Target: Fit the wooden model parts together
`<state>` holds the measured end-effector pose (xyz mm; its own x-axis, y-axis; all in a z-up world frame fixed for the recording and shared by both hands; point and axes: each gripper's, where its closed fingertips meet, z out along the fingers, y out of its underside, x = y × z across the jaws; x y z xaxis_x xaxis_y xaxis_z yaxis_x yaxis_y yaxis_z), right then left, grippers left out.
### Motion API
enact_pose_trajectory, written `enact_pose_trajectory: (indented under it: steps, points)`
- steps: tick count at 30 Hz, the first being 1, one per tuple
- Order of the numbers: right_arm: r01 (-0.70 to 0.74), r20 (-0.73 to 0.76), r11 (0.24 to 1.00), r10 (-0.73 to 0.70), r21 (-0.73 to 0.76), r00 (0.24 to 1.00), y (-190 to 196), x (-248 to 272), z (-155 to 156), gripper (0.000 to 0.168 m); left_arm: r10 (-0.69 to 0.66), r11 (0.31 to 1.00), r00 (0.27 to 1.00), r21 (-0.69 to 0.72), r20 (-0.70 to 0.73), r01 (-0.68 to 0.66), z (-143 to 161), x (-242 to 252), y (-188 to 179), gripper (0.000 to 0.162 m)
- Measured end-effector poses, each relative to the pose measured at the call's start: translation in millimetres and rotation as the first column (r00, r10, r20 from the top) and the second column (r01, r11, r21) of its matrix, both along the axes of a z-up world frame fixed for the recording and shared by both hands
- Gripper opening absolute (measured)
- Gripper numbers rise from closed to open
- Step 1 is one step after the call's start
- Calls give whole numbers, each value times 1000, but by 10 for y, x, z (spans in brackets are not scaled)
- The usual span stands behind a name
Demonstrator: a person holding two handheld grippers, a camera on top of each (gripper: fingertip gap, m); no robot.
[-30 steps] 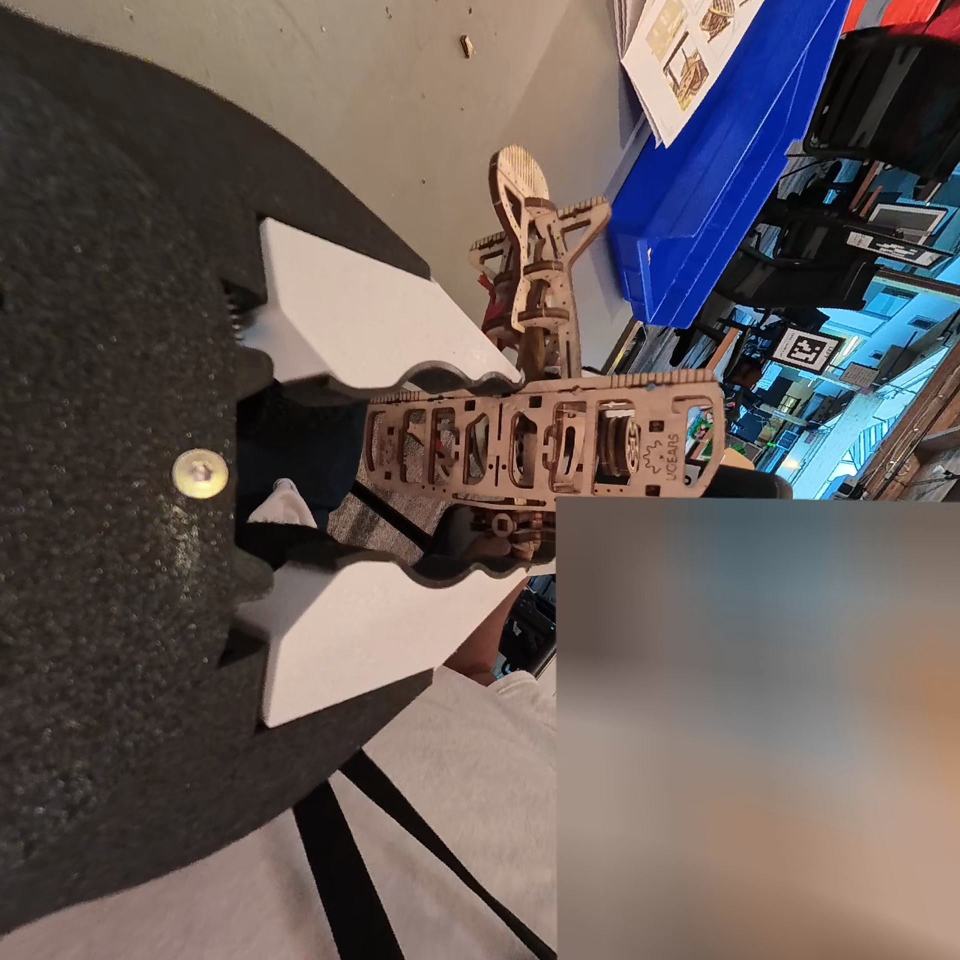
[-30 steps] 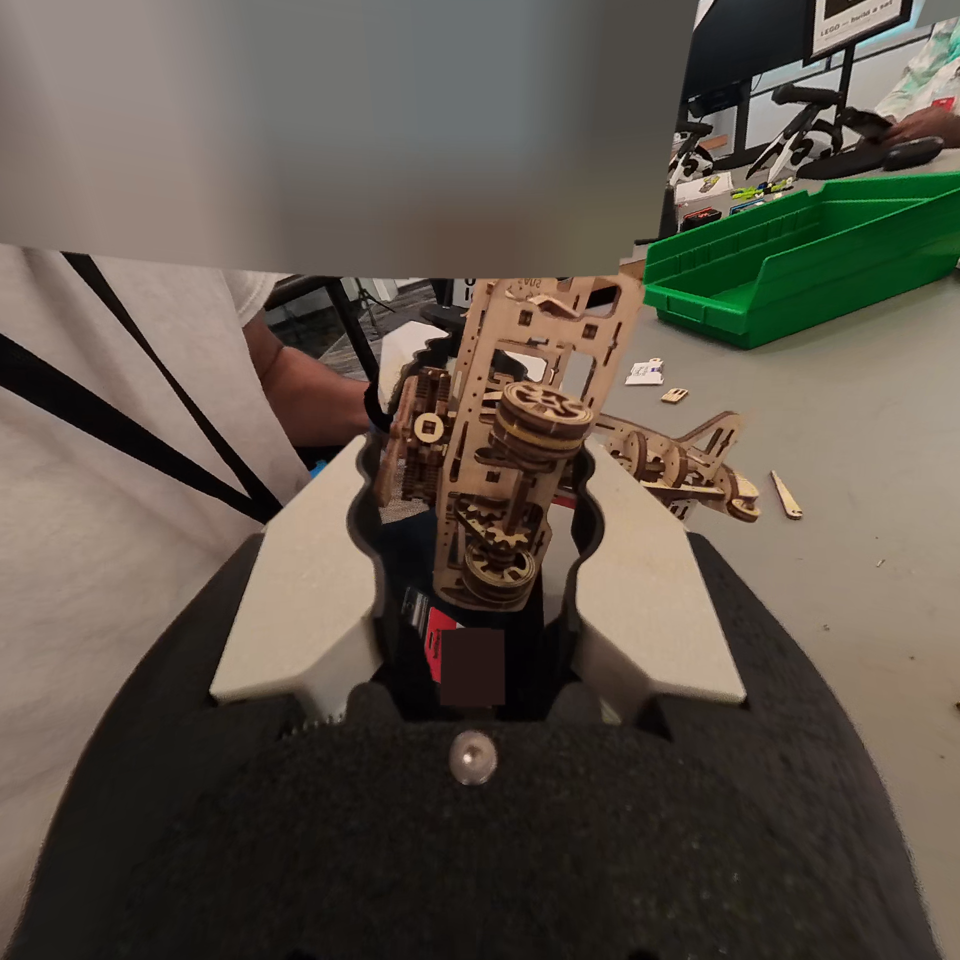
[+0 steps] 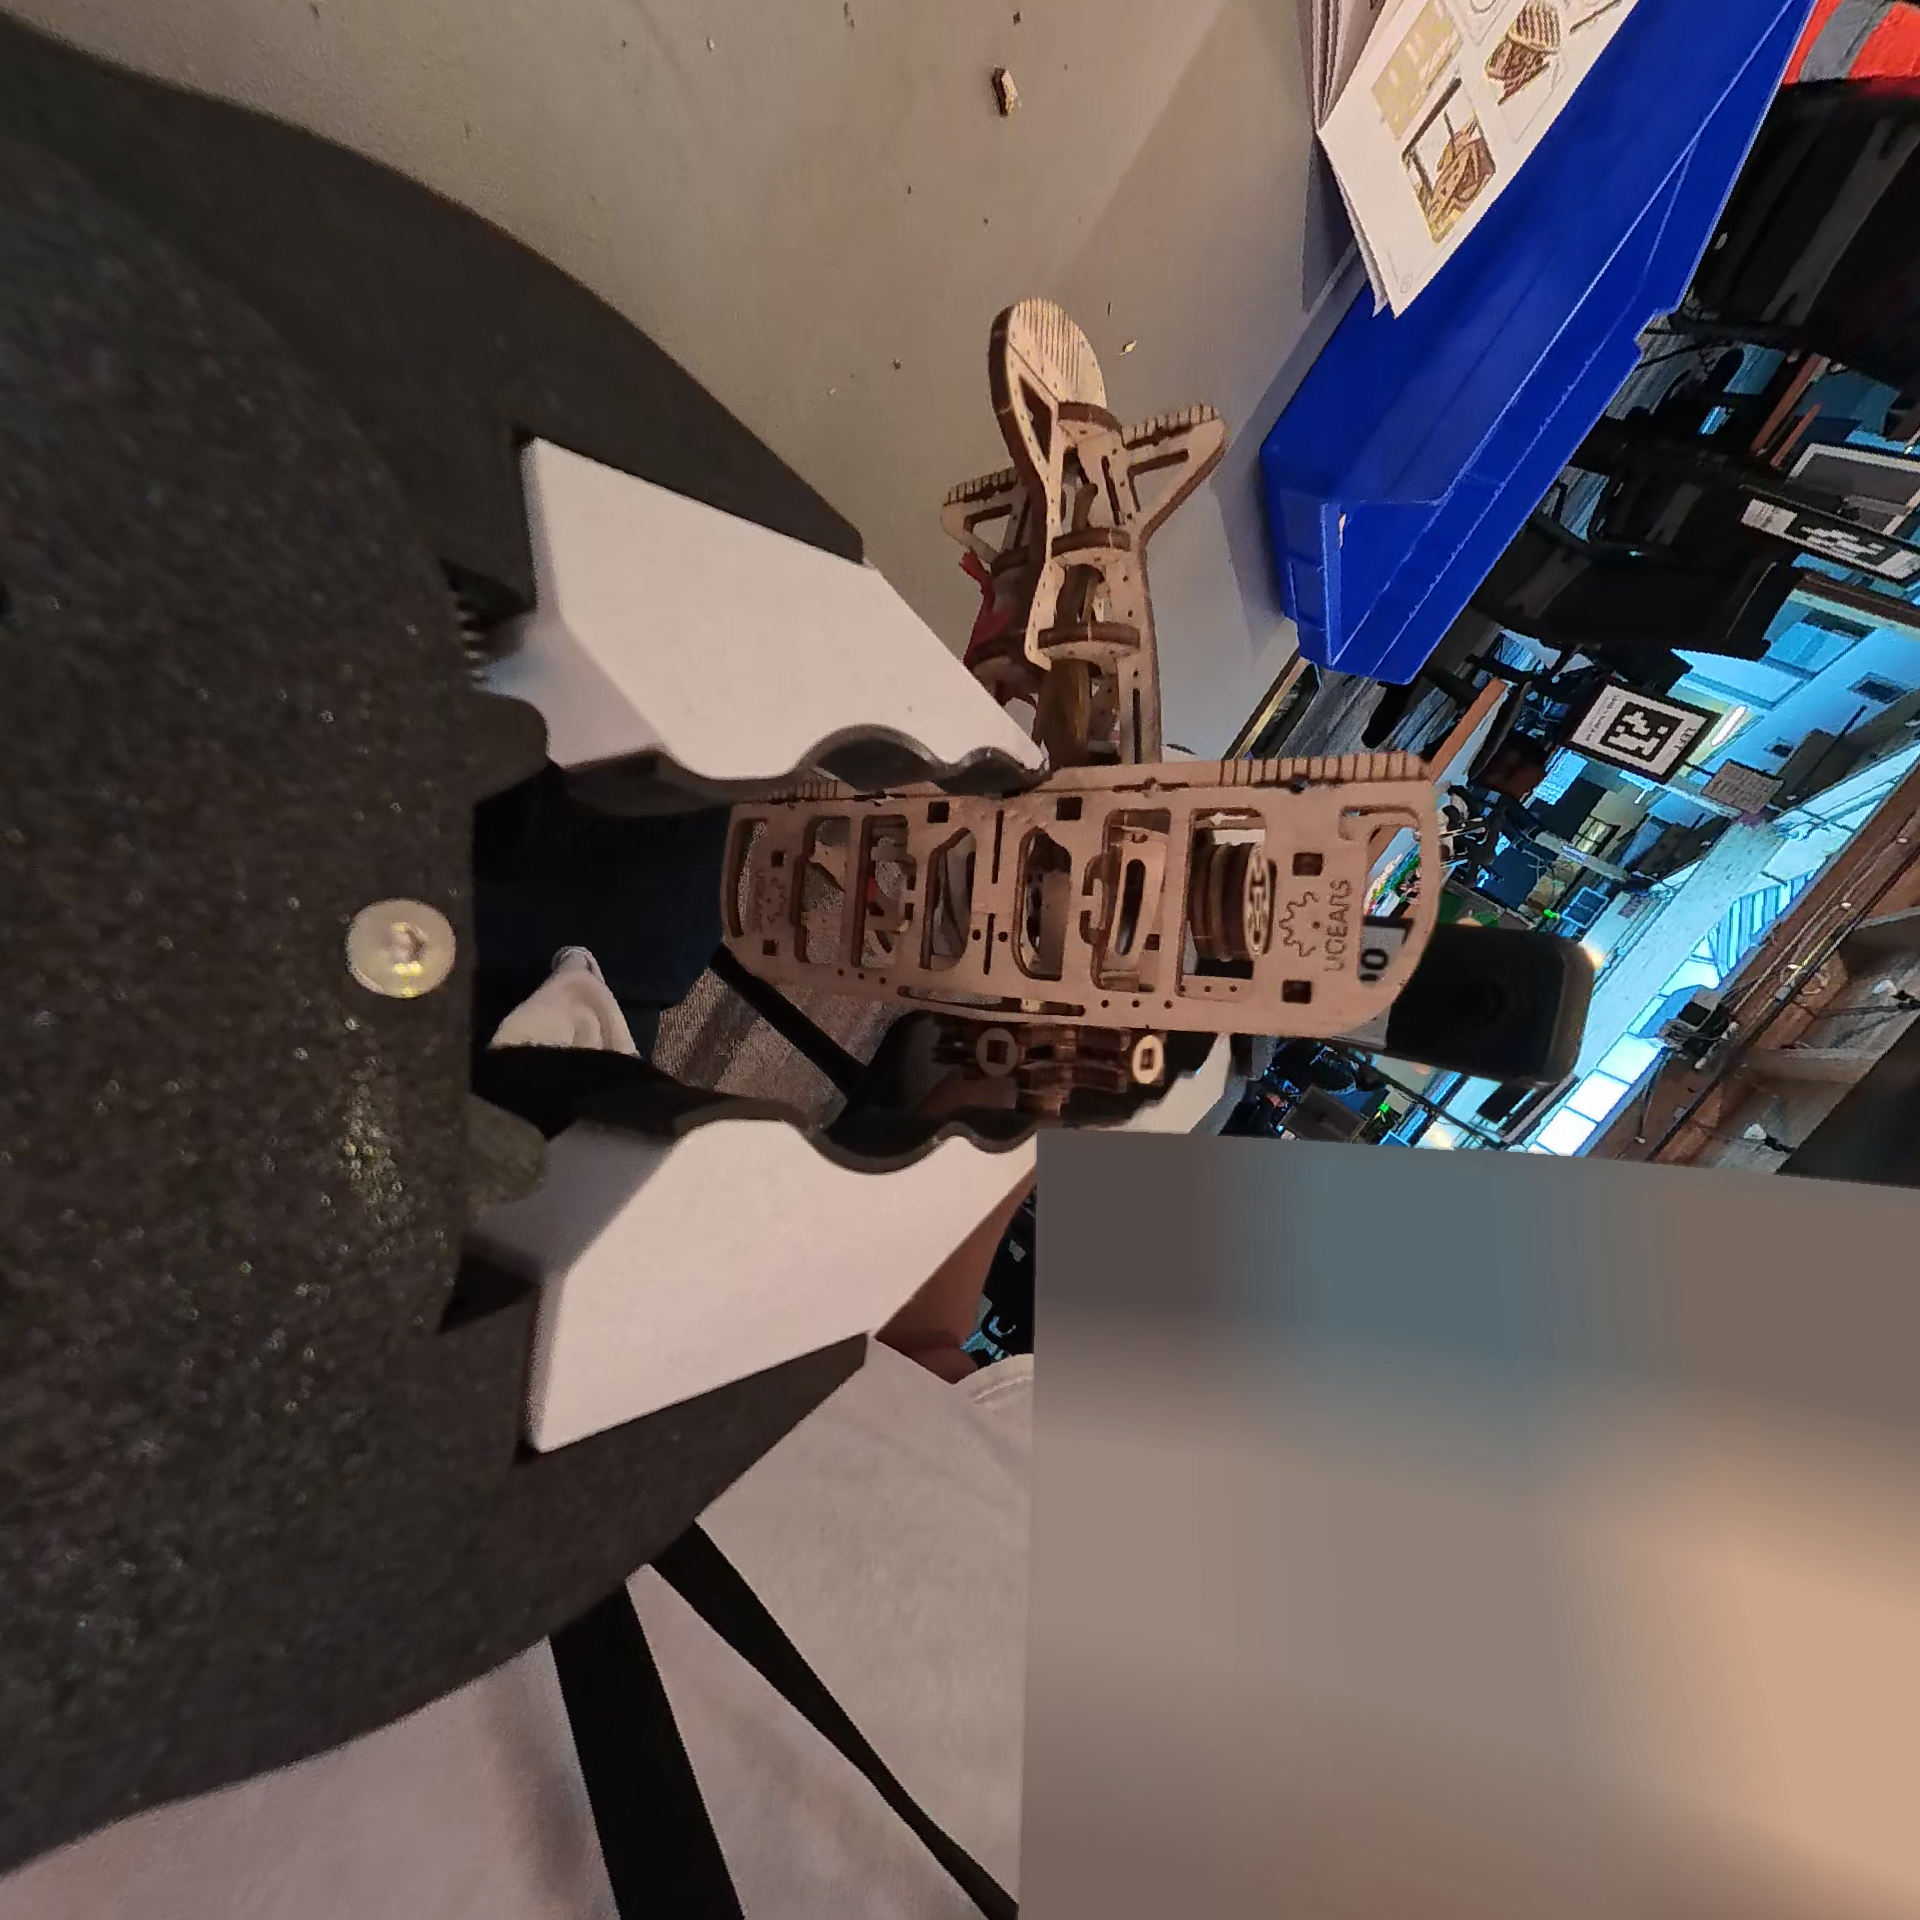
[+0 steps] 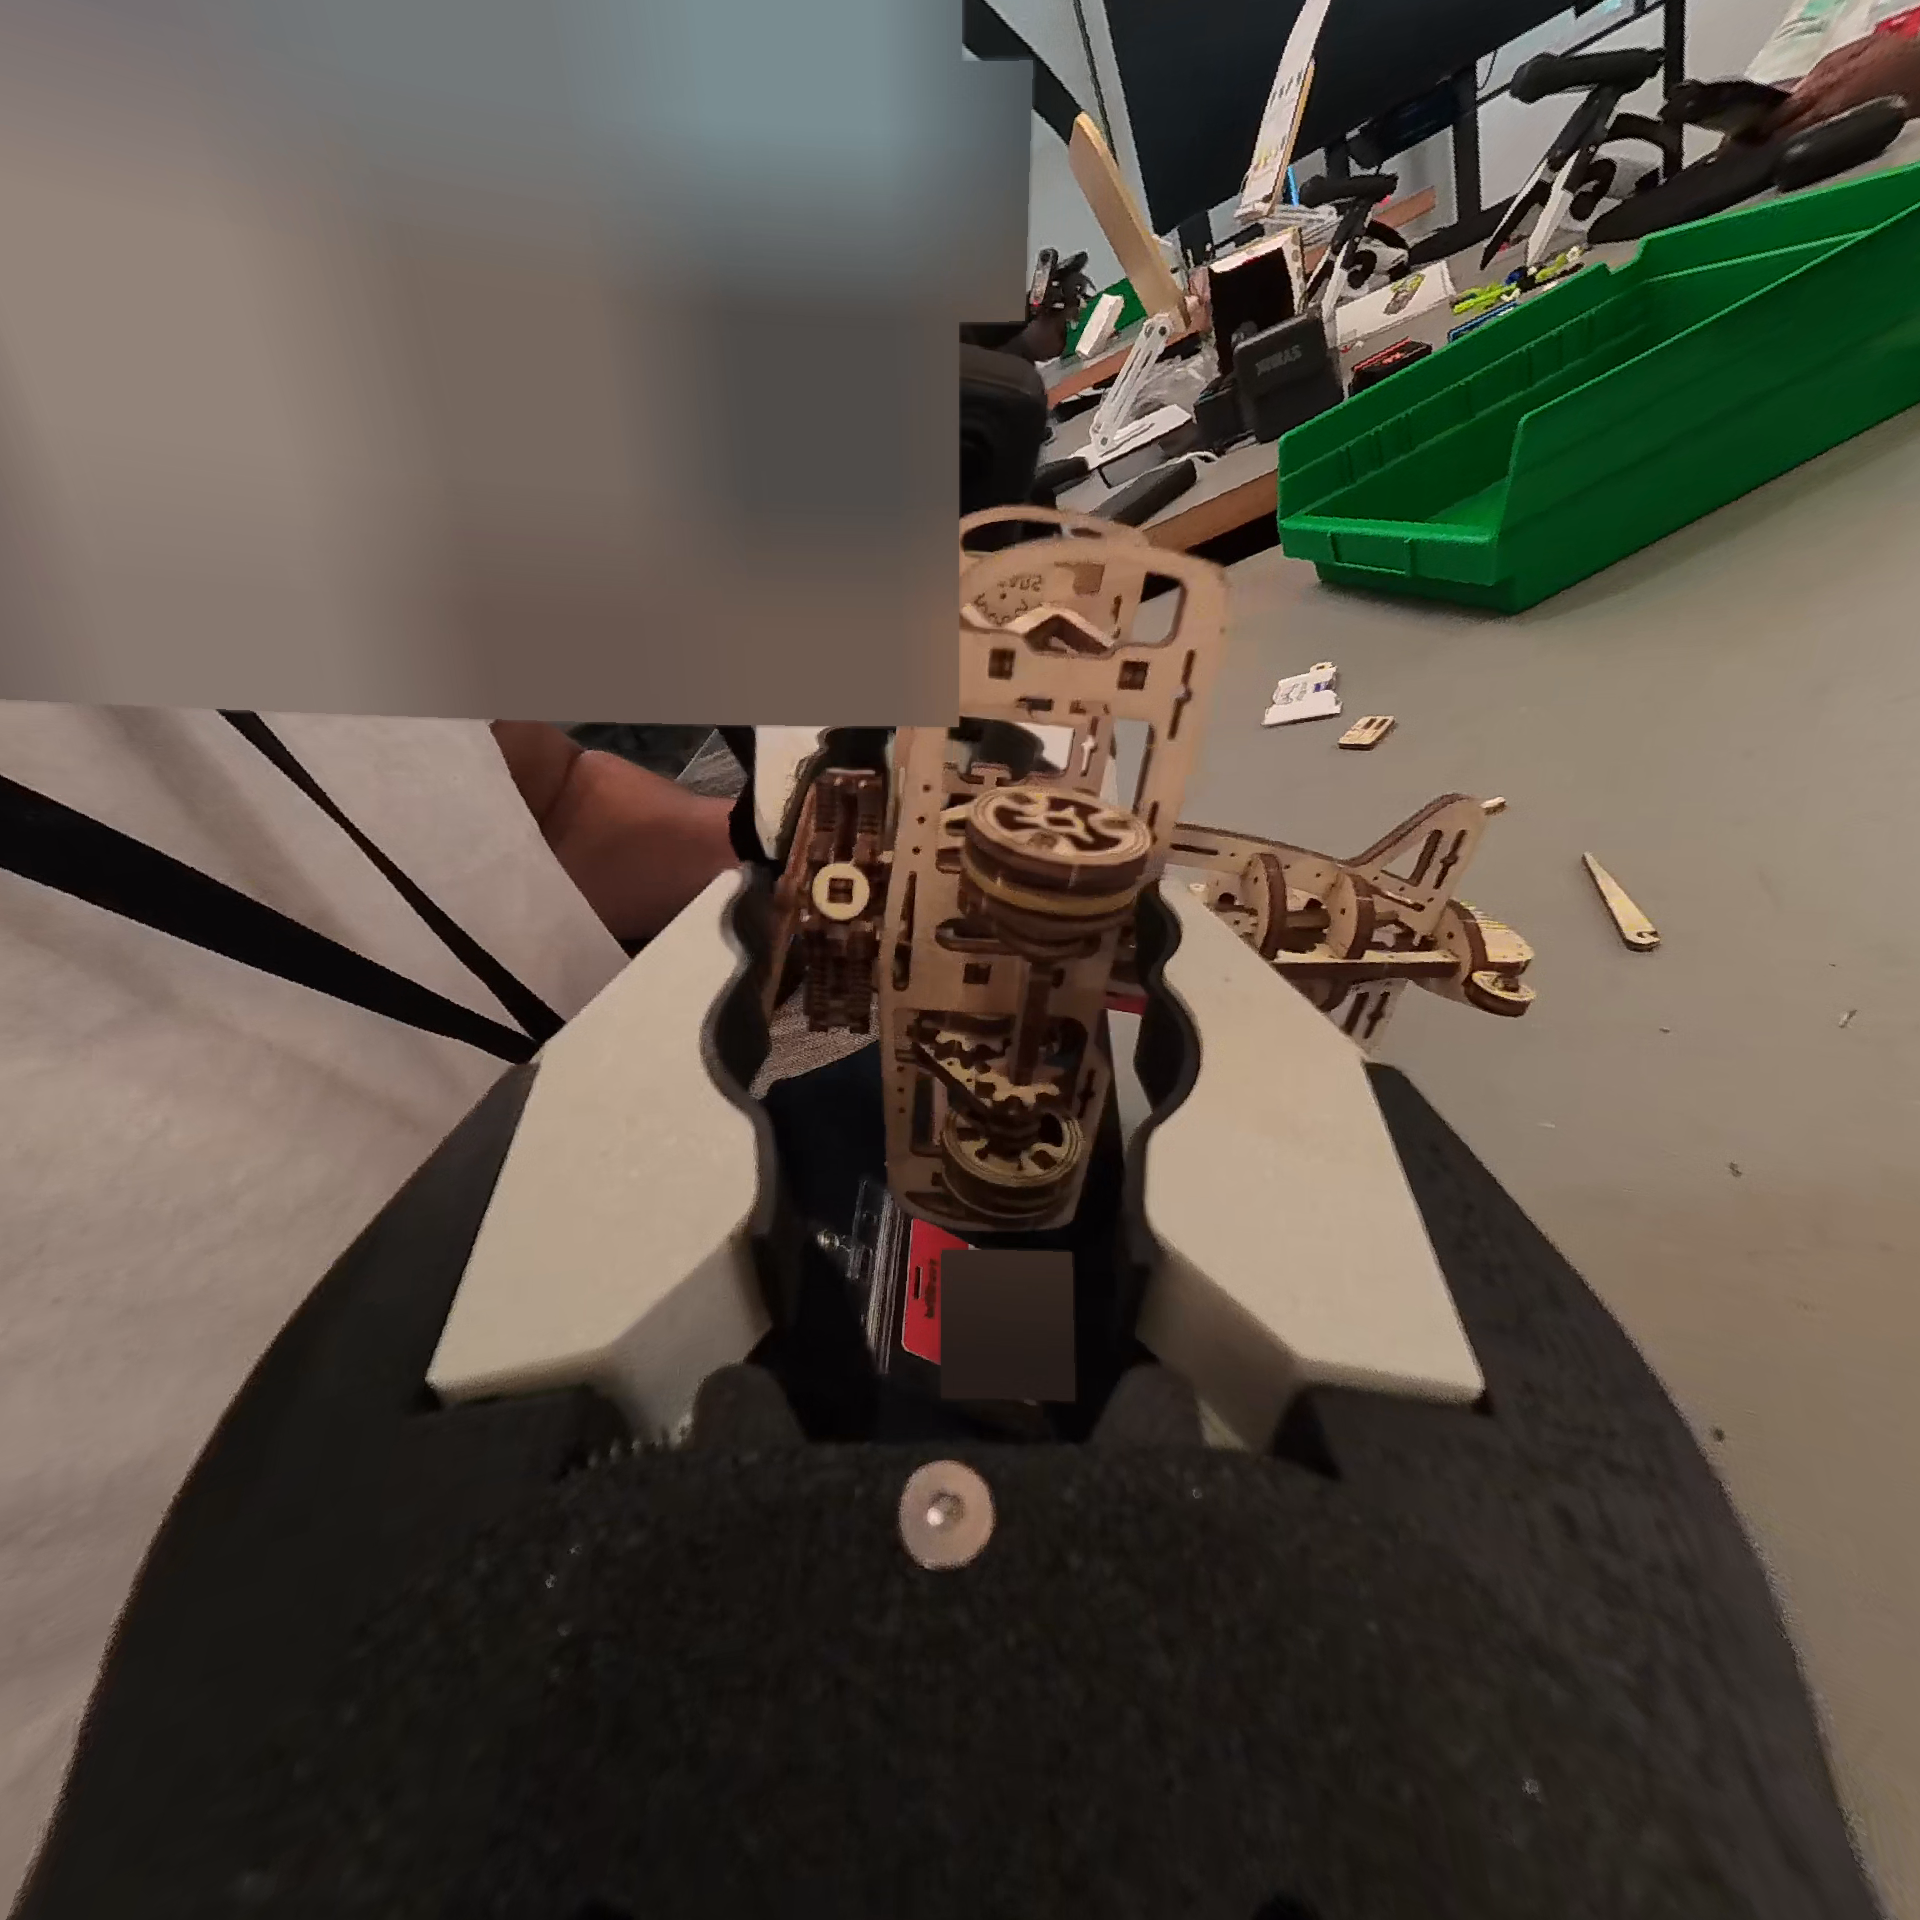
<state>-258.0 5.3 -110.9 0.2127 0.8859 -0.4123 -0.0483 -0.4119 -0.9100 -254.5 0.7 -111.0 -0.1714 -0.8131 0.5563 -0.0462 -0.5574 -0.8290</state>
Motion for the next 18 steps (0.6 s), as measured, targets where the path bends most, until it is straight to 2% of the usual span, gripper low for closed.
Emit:
enact_pose_trajectory:
  steps: [18]
  points:
    - [-5,17,999,5,41,1000,-27,-11,0,67,-2,999,1000,42,-3,2,-5,-8,-22,58]
